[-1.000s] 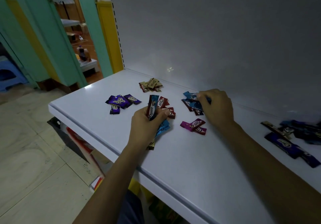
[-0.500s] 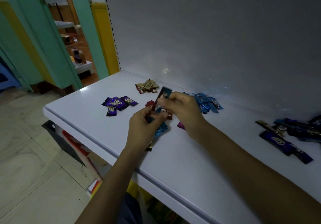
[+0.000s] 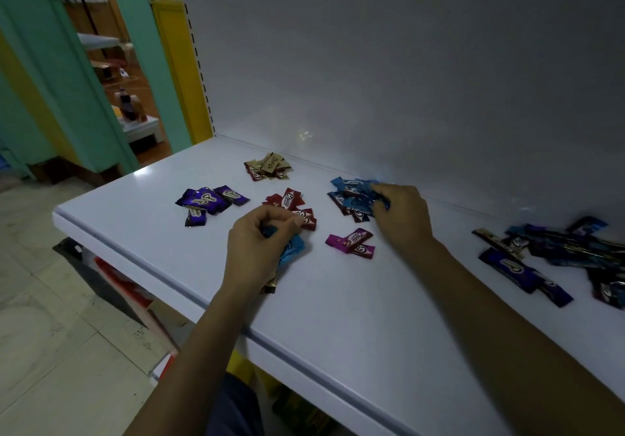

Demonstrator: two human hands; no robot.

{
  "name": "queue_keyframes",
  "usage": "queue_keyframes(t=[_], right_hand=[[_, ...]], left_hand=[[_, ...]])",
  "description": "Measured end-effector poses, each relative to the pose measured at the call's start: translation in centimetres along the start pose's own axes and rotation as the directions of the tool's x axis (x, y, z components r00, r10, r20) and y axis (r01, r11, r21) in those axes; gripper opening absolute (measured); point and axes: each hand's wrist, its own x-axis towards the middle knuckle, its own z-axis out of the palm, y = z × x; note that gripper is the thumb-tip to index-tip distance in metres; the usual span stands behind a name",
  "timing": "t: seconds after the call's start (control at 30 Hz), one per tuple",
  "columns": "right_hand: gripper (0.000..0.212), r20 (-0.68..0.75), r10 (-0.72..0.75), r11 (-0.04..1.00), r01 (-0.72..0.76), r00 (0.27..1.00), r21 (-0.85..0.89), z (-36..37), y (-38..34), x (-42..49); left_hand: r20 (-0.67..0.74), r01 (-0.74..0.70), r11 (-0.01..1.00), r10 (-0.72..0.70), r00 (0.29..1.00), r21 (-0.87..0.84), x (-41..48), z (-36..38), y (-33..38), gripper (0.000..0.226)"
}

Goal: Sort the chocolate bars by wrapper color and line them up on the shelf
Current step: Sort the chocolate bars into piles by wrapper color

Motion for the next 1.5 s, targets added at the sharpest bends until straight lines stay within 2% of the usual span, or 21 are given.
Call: queue_keyframes(t=[0.1, 0.2, 0.3, 0.37, 0.47, 0.57, 0.67, 0.83, 0.97, 1.13, 1.23, 1.37, 1.5], right_hand=[[0.039, -0.022, -0.100, 0.993, 0.099, 0.995, -0.058, 0.0, -0.9, -0.4], [0.025, -0.064, -0.251, 0.966, 0.254, 0.966, 0.048, -0.3, -4.1, -1.3], [0.045, 0.056, -0.401, 0.891, 0.376, 0.914, 0.256, -0.8, -8.4, -3.1], [0.049, 0.188, -0.461, 0.858, 0.382, 0.867, 0.344, -0.5, -10.8, -4.8], [0.036, 0.380, -0.402, 0.858, 0.198, 0.833, 0.473, 0.4, -12.9, -6.8], [0.026, 0.432, -0.274, 0.816, -0.029, 0.859, 0.577, 1.0, -13.6, -7.2], [0.018, 0.478, -0.206, 0.760, -0.168, 0.854, 0.628, 1.6, -13.6, -7.1], [0.021, 0.326, -0.148, 0.765, -0.101, 0.934, 0.636, 2.1, -13.2, -6.9], [0.025, 0.277, -0.141, 0.810, -0.051, 0.950, 0.584, 1.9, -12.4, -6.4], [0.019, 0.197, -0.192, 0.879, 0.079, 0.961, 0.469, 1.5, -11.6, -5.7], [0.019, 0.234, -0.160, 0.878, 0.030, 0.959, 0.477, 0.9, -11.4, -5.2], [0.017, 0.205, -0.161, 0.883, 0.049, 0.965, 0.466, 0.2, -11.0, -4.5], [0.022, 0.208, -0.129, 0.888, 0.019, 0.970, 0.460, -0.5, -10.7, -4.1]], left_hand=[[-0.047, 0.016, 0.999, -0.018, 0.999, -0.043, 0.0, -0.2, 0.1, 0.003], [-0.121, 0.085, 0.968, -0.116, 0.986, -0.237, -0.1, -0.6, 0.6, 0.004], [-0.192, 0.138, 0.887, -0.243, 0.951, -0.440, 0.1, -1.2, 1.2, 0.004], [-0.218, 0.144, 0.813, -0.315, 0.924, -0.565, 0.2, -1.5, 1.3, 0.010], [-0.223, 0.126, 0.706, -0.379, 0.898, -0.697, 0.3, -1.7, 1.2, 0.008], [-0.196, 0.137, 0.680, -0.389, 0.900, -0.720, 0.4, -1.6, 1.0, 0.013], [-0.148, 0.170, 0.670, -0.390, 0.909, -0.723, 0.5, -1.3, 0.7, 0.016], [0.012, 0.274, 0.537, -0.441, 0.898, -0.798, 0.2, 0.4, 1.3, 0.035], [0.157, 0.348, 0.426, -0.422, 0.893, -0.835, -0.5, 1.3, 1.4, 0.051], [0.228, 0.463, 0.471, -0.473, 0.851, -0.751, -1.0, 1.2, 0.9, 0.040], [0.256, 0.501, 0.497, -0.482, 0.838, -0.708, -1.4, 0.9, 1.1, 0.040], [0.261, 0.478, 0.561, -0.424, 0.867, -0.676, -1.5, 0.6, 1.2, 0.026], [0.257, 0.456, 0.606, -0.390, 0.884, -0.652, -1.8, 0.6, 1.5, 0.029]])
